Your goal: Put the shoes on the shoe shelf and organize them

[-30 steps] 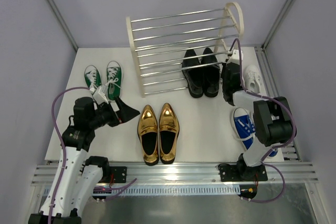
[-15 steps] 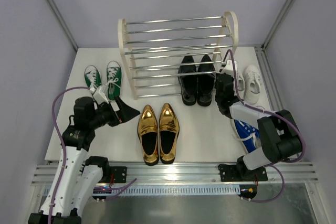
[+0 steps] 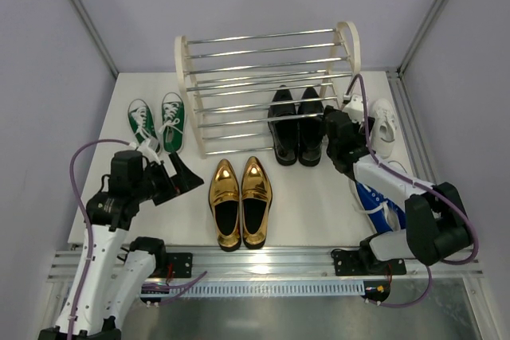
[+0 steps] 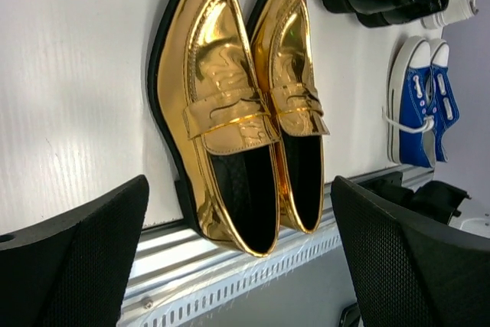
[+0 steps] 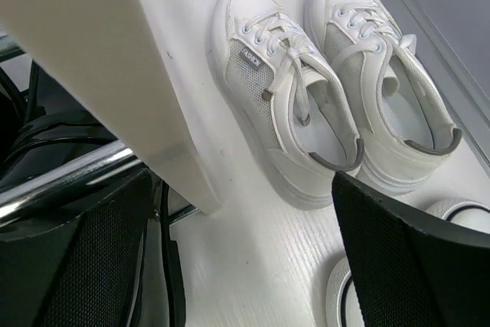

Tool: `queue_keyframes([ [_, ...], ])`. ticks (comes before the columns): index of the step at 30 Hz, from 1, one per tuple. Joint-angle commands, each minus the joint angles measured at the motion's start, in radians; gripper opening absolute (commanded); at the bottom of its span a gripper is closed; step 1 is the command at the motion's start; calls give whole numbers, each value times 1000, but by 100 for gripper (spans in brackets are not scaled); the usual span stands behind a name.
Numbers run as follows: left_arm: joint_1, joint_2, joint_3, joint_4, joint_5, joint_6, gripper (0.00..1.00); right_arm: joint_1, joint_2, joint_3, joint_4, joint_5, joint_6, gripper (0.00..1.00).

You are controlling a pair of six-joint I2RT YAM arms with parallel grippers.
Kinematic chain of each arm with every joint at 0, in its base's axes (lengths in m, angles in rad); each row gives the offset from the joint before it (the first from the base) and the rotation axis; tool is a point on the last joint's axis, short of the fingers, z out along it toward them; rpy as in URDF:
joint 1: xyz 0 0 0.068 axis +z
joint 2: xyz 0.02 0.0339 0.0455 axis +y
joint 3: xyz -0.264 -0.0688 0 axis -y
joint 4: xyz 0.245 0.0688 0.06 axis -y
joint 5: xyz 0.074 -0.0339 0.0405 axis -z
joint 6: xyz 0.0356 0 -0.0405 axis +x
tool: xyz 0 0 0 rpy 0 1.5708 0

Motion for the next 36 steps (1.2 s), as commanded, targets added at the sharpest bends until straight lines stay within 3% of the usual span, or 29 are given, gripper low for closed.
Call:
queue_keyframes([
  [1,-43,-26,41,-65,-14,-2,100,25,-69,59,-129,68,117,100],
  [5,-188,-12,-6,-22,-99,-80,100,54,-128,64,-272,96,187,100],
  [8,-378,29,-33,44,-209,-166,100,74,-163,53,-347,105,230,100],
  [12,-692,153,-17,94,-517,-261,99,108,-258,26,-419,96,263,100],
  [15,-838,262,-10,139,-668,-344,100,155,-313,0,-473,96,290,100],
  [23,-912,491,39,258,-753,-412,100,276,-424,1,-626,99,341,100],
  [30,-1007,641,102,249,-807,-458,100,313,-439,-28,-656,93,370,100],
  [36,-1063,661,157,158,-892,-510,98,322,-478,-54,-662,73,375,100],
])
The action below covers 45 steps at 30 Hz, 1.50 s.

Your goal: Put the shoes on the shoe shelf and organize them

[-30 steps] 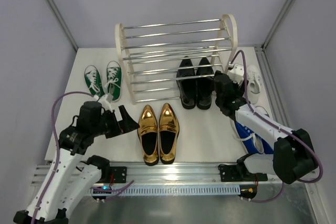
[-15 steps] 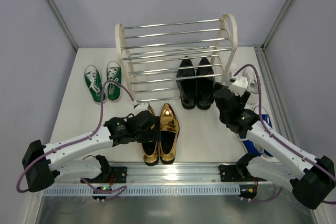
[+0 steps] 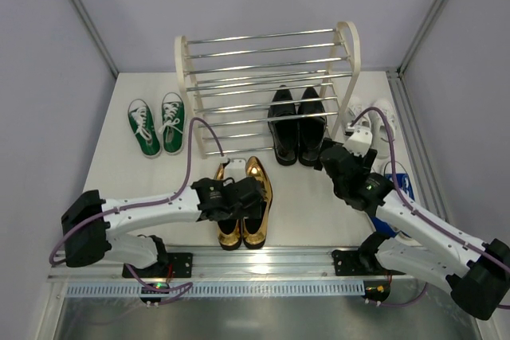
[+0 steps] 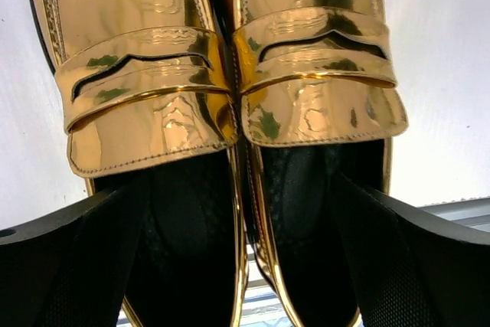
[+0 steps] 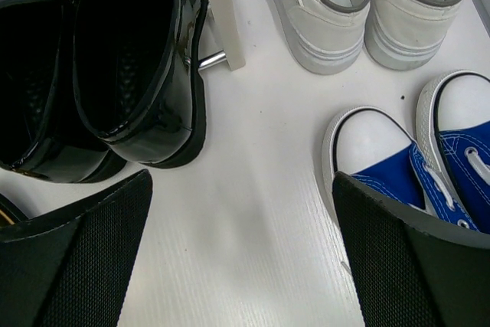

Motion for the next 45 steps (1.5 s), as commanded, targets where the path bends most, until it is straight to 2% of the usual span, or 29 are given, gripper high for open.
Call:
queue_keyframes([
  [1,-48,-32,81,-30,-115,-65,98,10,-44,-10,-10,2,15,100],
  [5,-57,-35,75,-4,-116,-62,97,12,-63,-5,-19,-1,5,100],
  [8,-57,26,58,19,-54,-74,95,10,-72,-2,-25,-7,4,100],
  [12,-74,37,-8,68,-25,-120,88,13,-84,7,-65,-10,13,100],
  [14,-81,25,-49,80,-31,-134,79,15,-103,4,-79,-13,19,100],
  [15,-82,22,-61,86,-31,-139,63,13,-112,1,-82,-17,21,99],
  [17,-83,17,-89,105,-36,-145,45,13,-132,-11,-82,-20,18,99],
  [18,-83,19,-95,111,-37,-152,26,13,-138,-16,-84,-23,18,98],
  [21,-103,29,-110,123,-54,-184,7,13,-142,-21,-94,-21,24,98],
  [23,-135,33,-130,142,-88,-211,0,15,-142,-18,-101,-17,22,98],
  [27,-206,39,-123,119,-184,-270,0,15,-147,-13,-107,-12,16,97],
  [29,-249,37,-92,48,-238,-297,0,15,-146,-13,-105,-12,13,98],
  [33,-333,36,56,-157,-448,-329,0,16,-147,-19,-104,-10,13,97],
  [40,-335,-4,80,-228,-634,-330,0,15,-152,-18,-99,-7,2,97],
  [45,-325,-62,41,-247,-753,-352,0,15,-156,-22,-84,-6,-11,97],
])
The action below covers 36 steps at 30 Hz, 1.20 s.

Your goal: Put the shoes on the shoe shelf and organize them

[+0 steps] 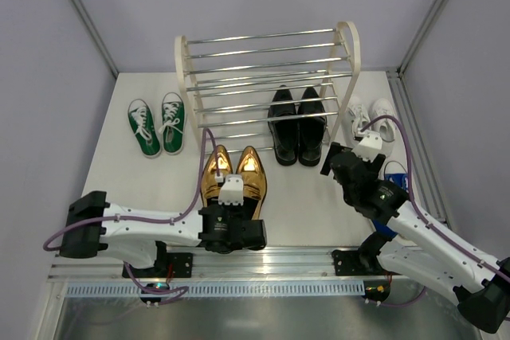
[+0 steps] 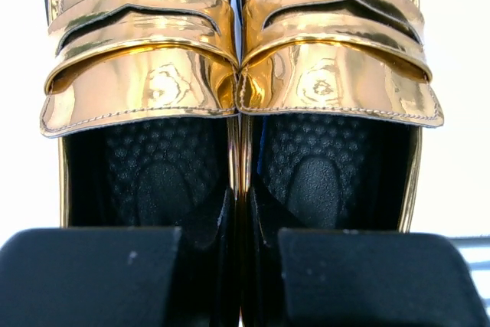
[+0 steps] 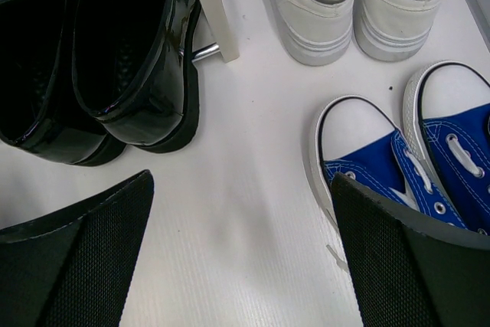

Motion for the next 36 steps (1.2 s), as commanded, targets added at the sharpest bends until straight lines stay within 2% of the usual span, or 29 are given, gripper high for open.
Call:
queue_keyframes([
  [1,11,-90,13,-2,-318,-26,0,6,-11,-3,22,15,-19,97],
  [5,16,-126,-60,150,-420,92,0,6,-5,-15,66,9,-36,97],
  [6,17,-132,-94,243,-430,132,0,6,-7,-27,77,9,-39,97],
  [7,20,-147,-108,294,-436,217,0,6,-4,-30,88,4,-43,97],
  [10,51,-172,-179,544,-404,414,0,6,2,-46,119,-5,-46,97],
  [12,80,-179,-209,673,-361,474,0,6,7,-50,131,-8,-48,97],
  [19,123,-147,-205,764,-325,537,0,6,27,-67,151,-8,-59,97],
  [23,199,-129,-228,848,-272,580,0,6,39,-78,171,-9,-65,97],
  [29,308,-80,-225,997,-214,707,0,6,53,-92,197,-6,-80,97],
  [36,381,0,-199,1175,-172,865,0,6,53,-110,221,1,-94,97],
])
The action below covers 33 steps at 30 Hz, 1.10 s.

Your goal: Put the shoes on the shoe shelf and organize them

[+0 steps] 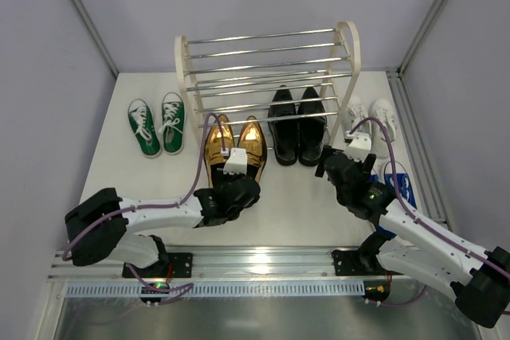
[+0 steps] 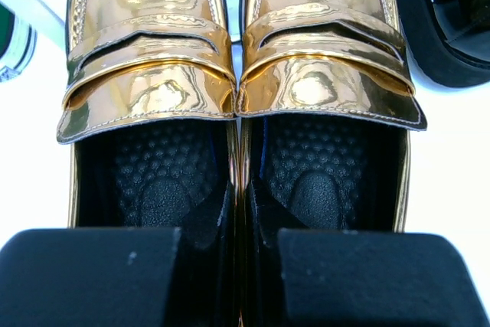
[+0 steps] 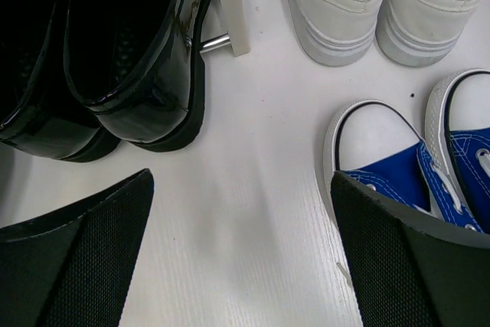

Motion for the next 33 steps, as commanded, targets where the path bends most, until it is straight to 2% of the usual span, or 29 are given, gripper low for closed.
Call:
queue_keyframes([
  [1,23,10,52,279,-89,115,0,6,-2,-18,53,20,-18,97],
  [7,96,52,78,358,-43,174,0,6,-3,-35,61,21,-18,97],
  [19,231,162,188,393,58,236,0,6,-11,-36,61,21,-24,97],
  [33,306,211,277,416,114,306,0,6,-9,-27,57,21,-39,97],
])
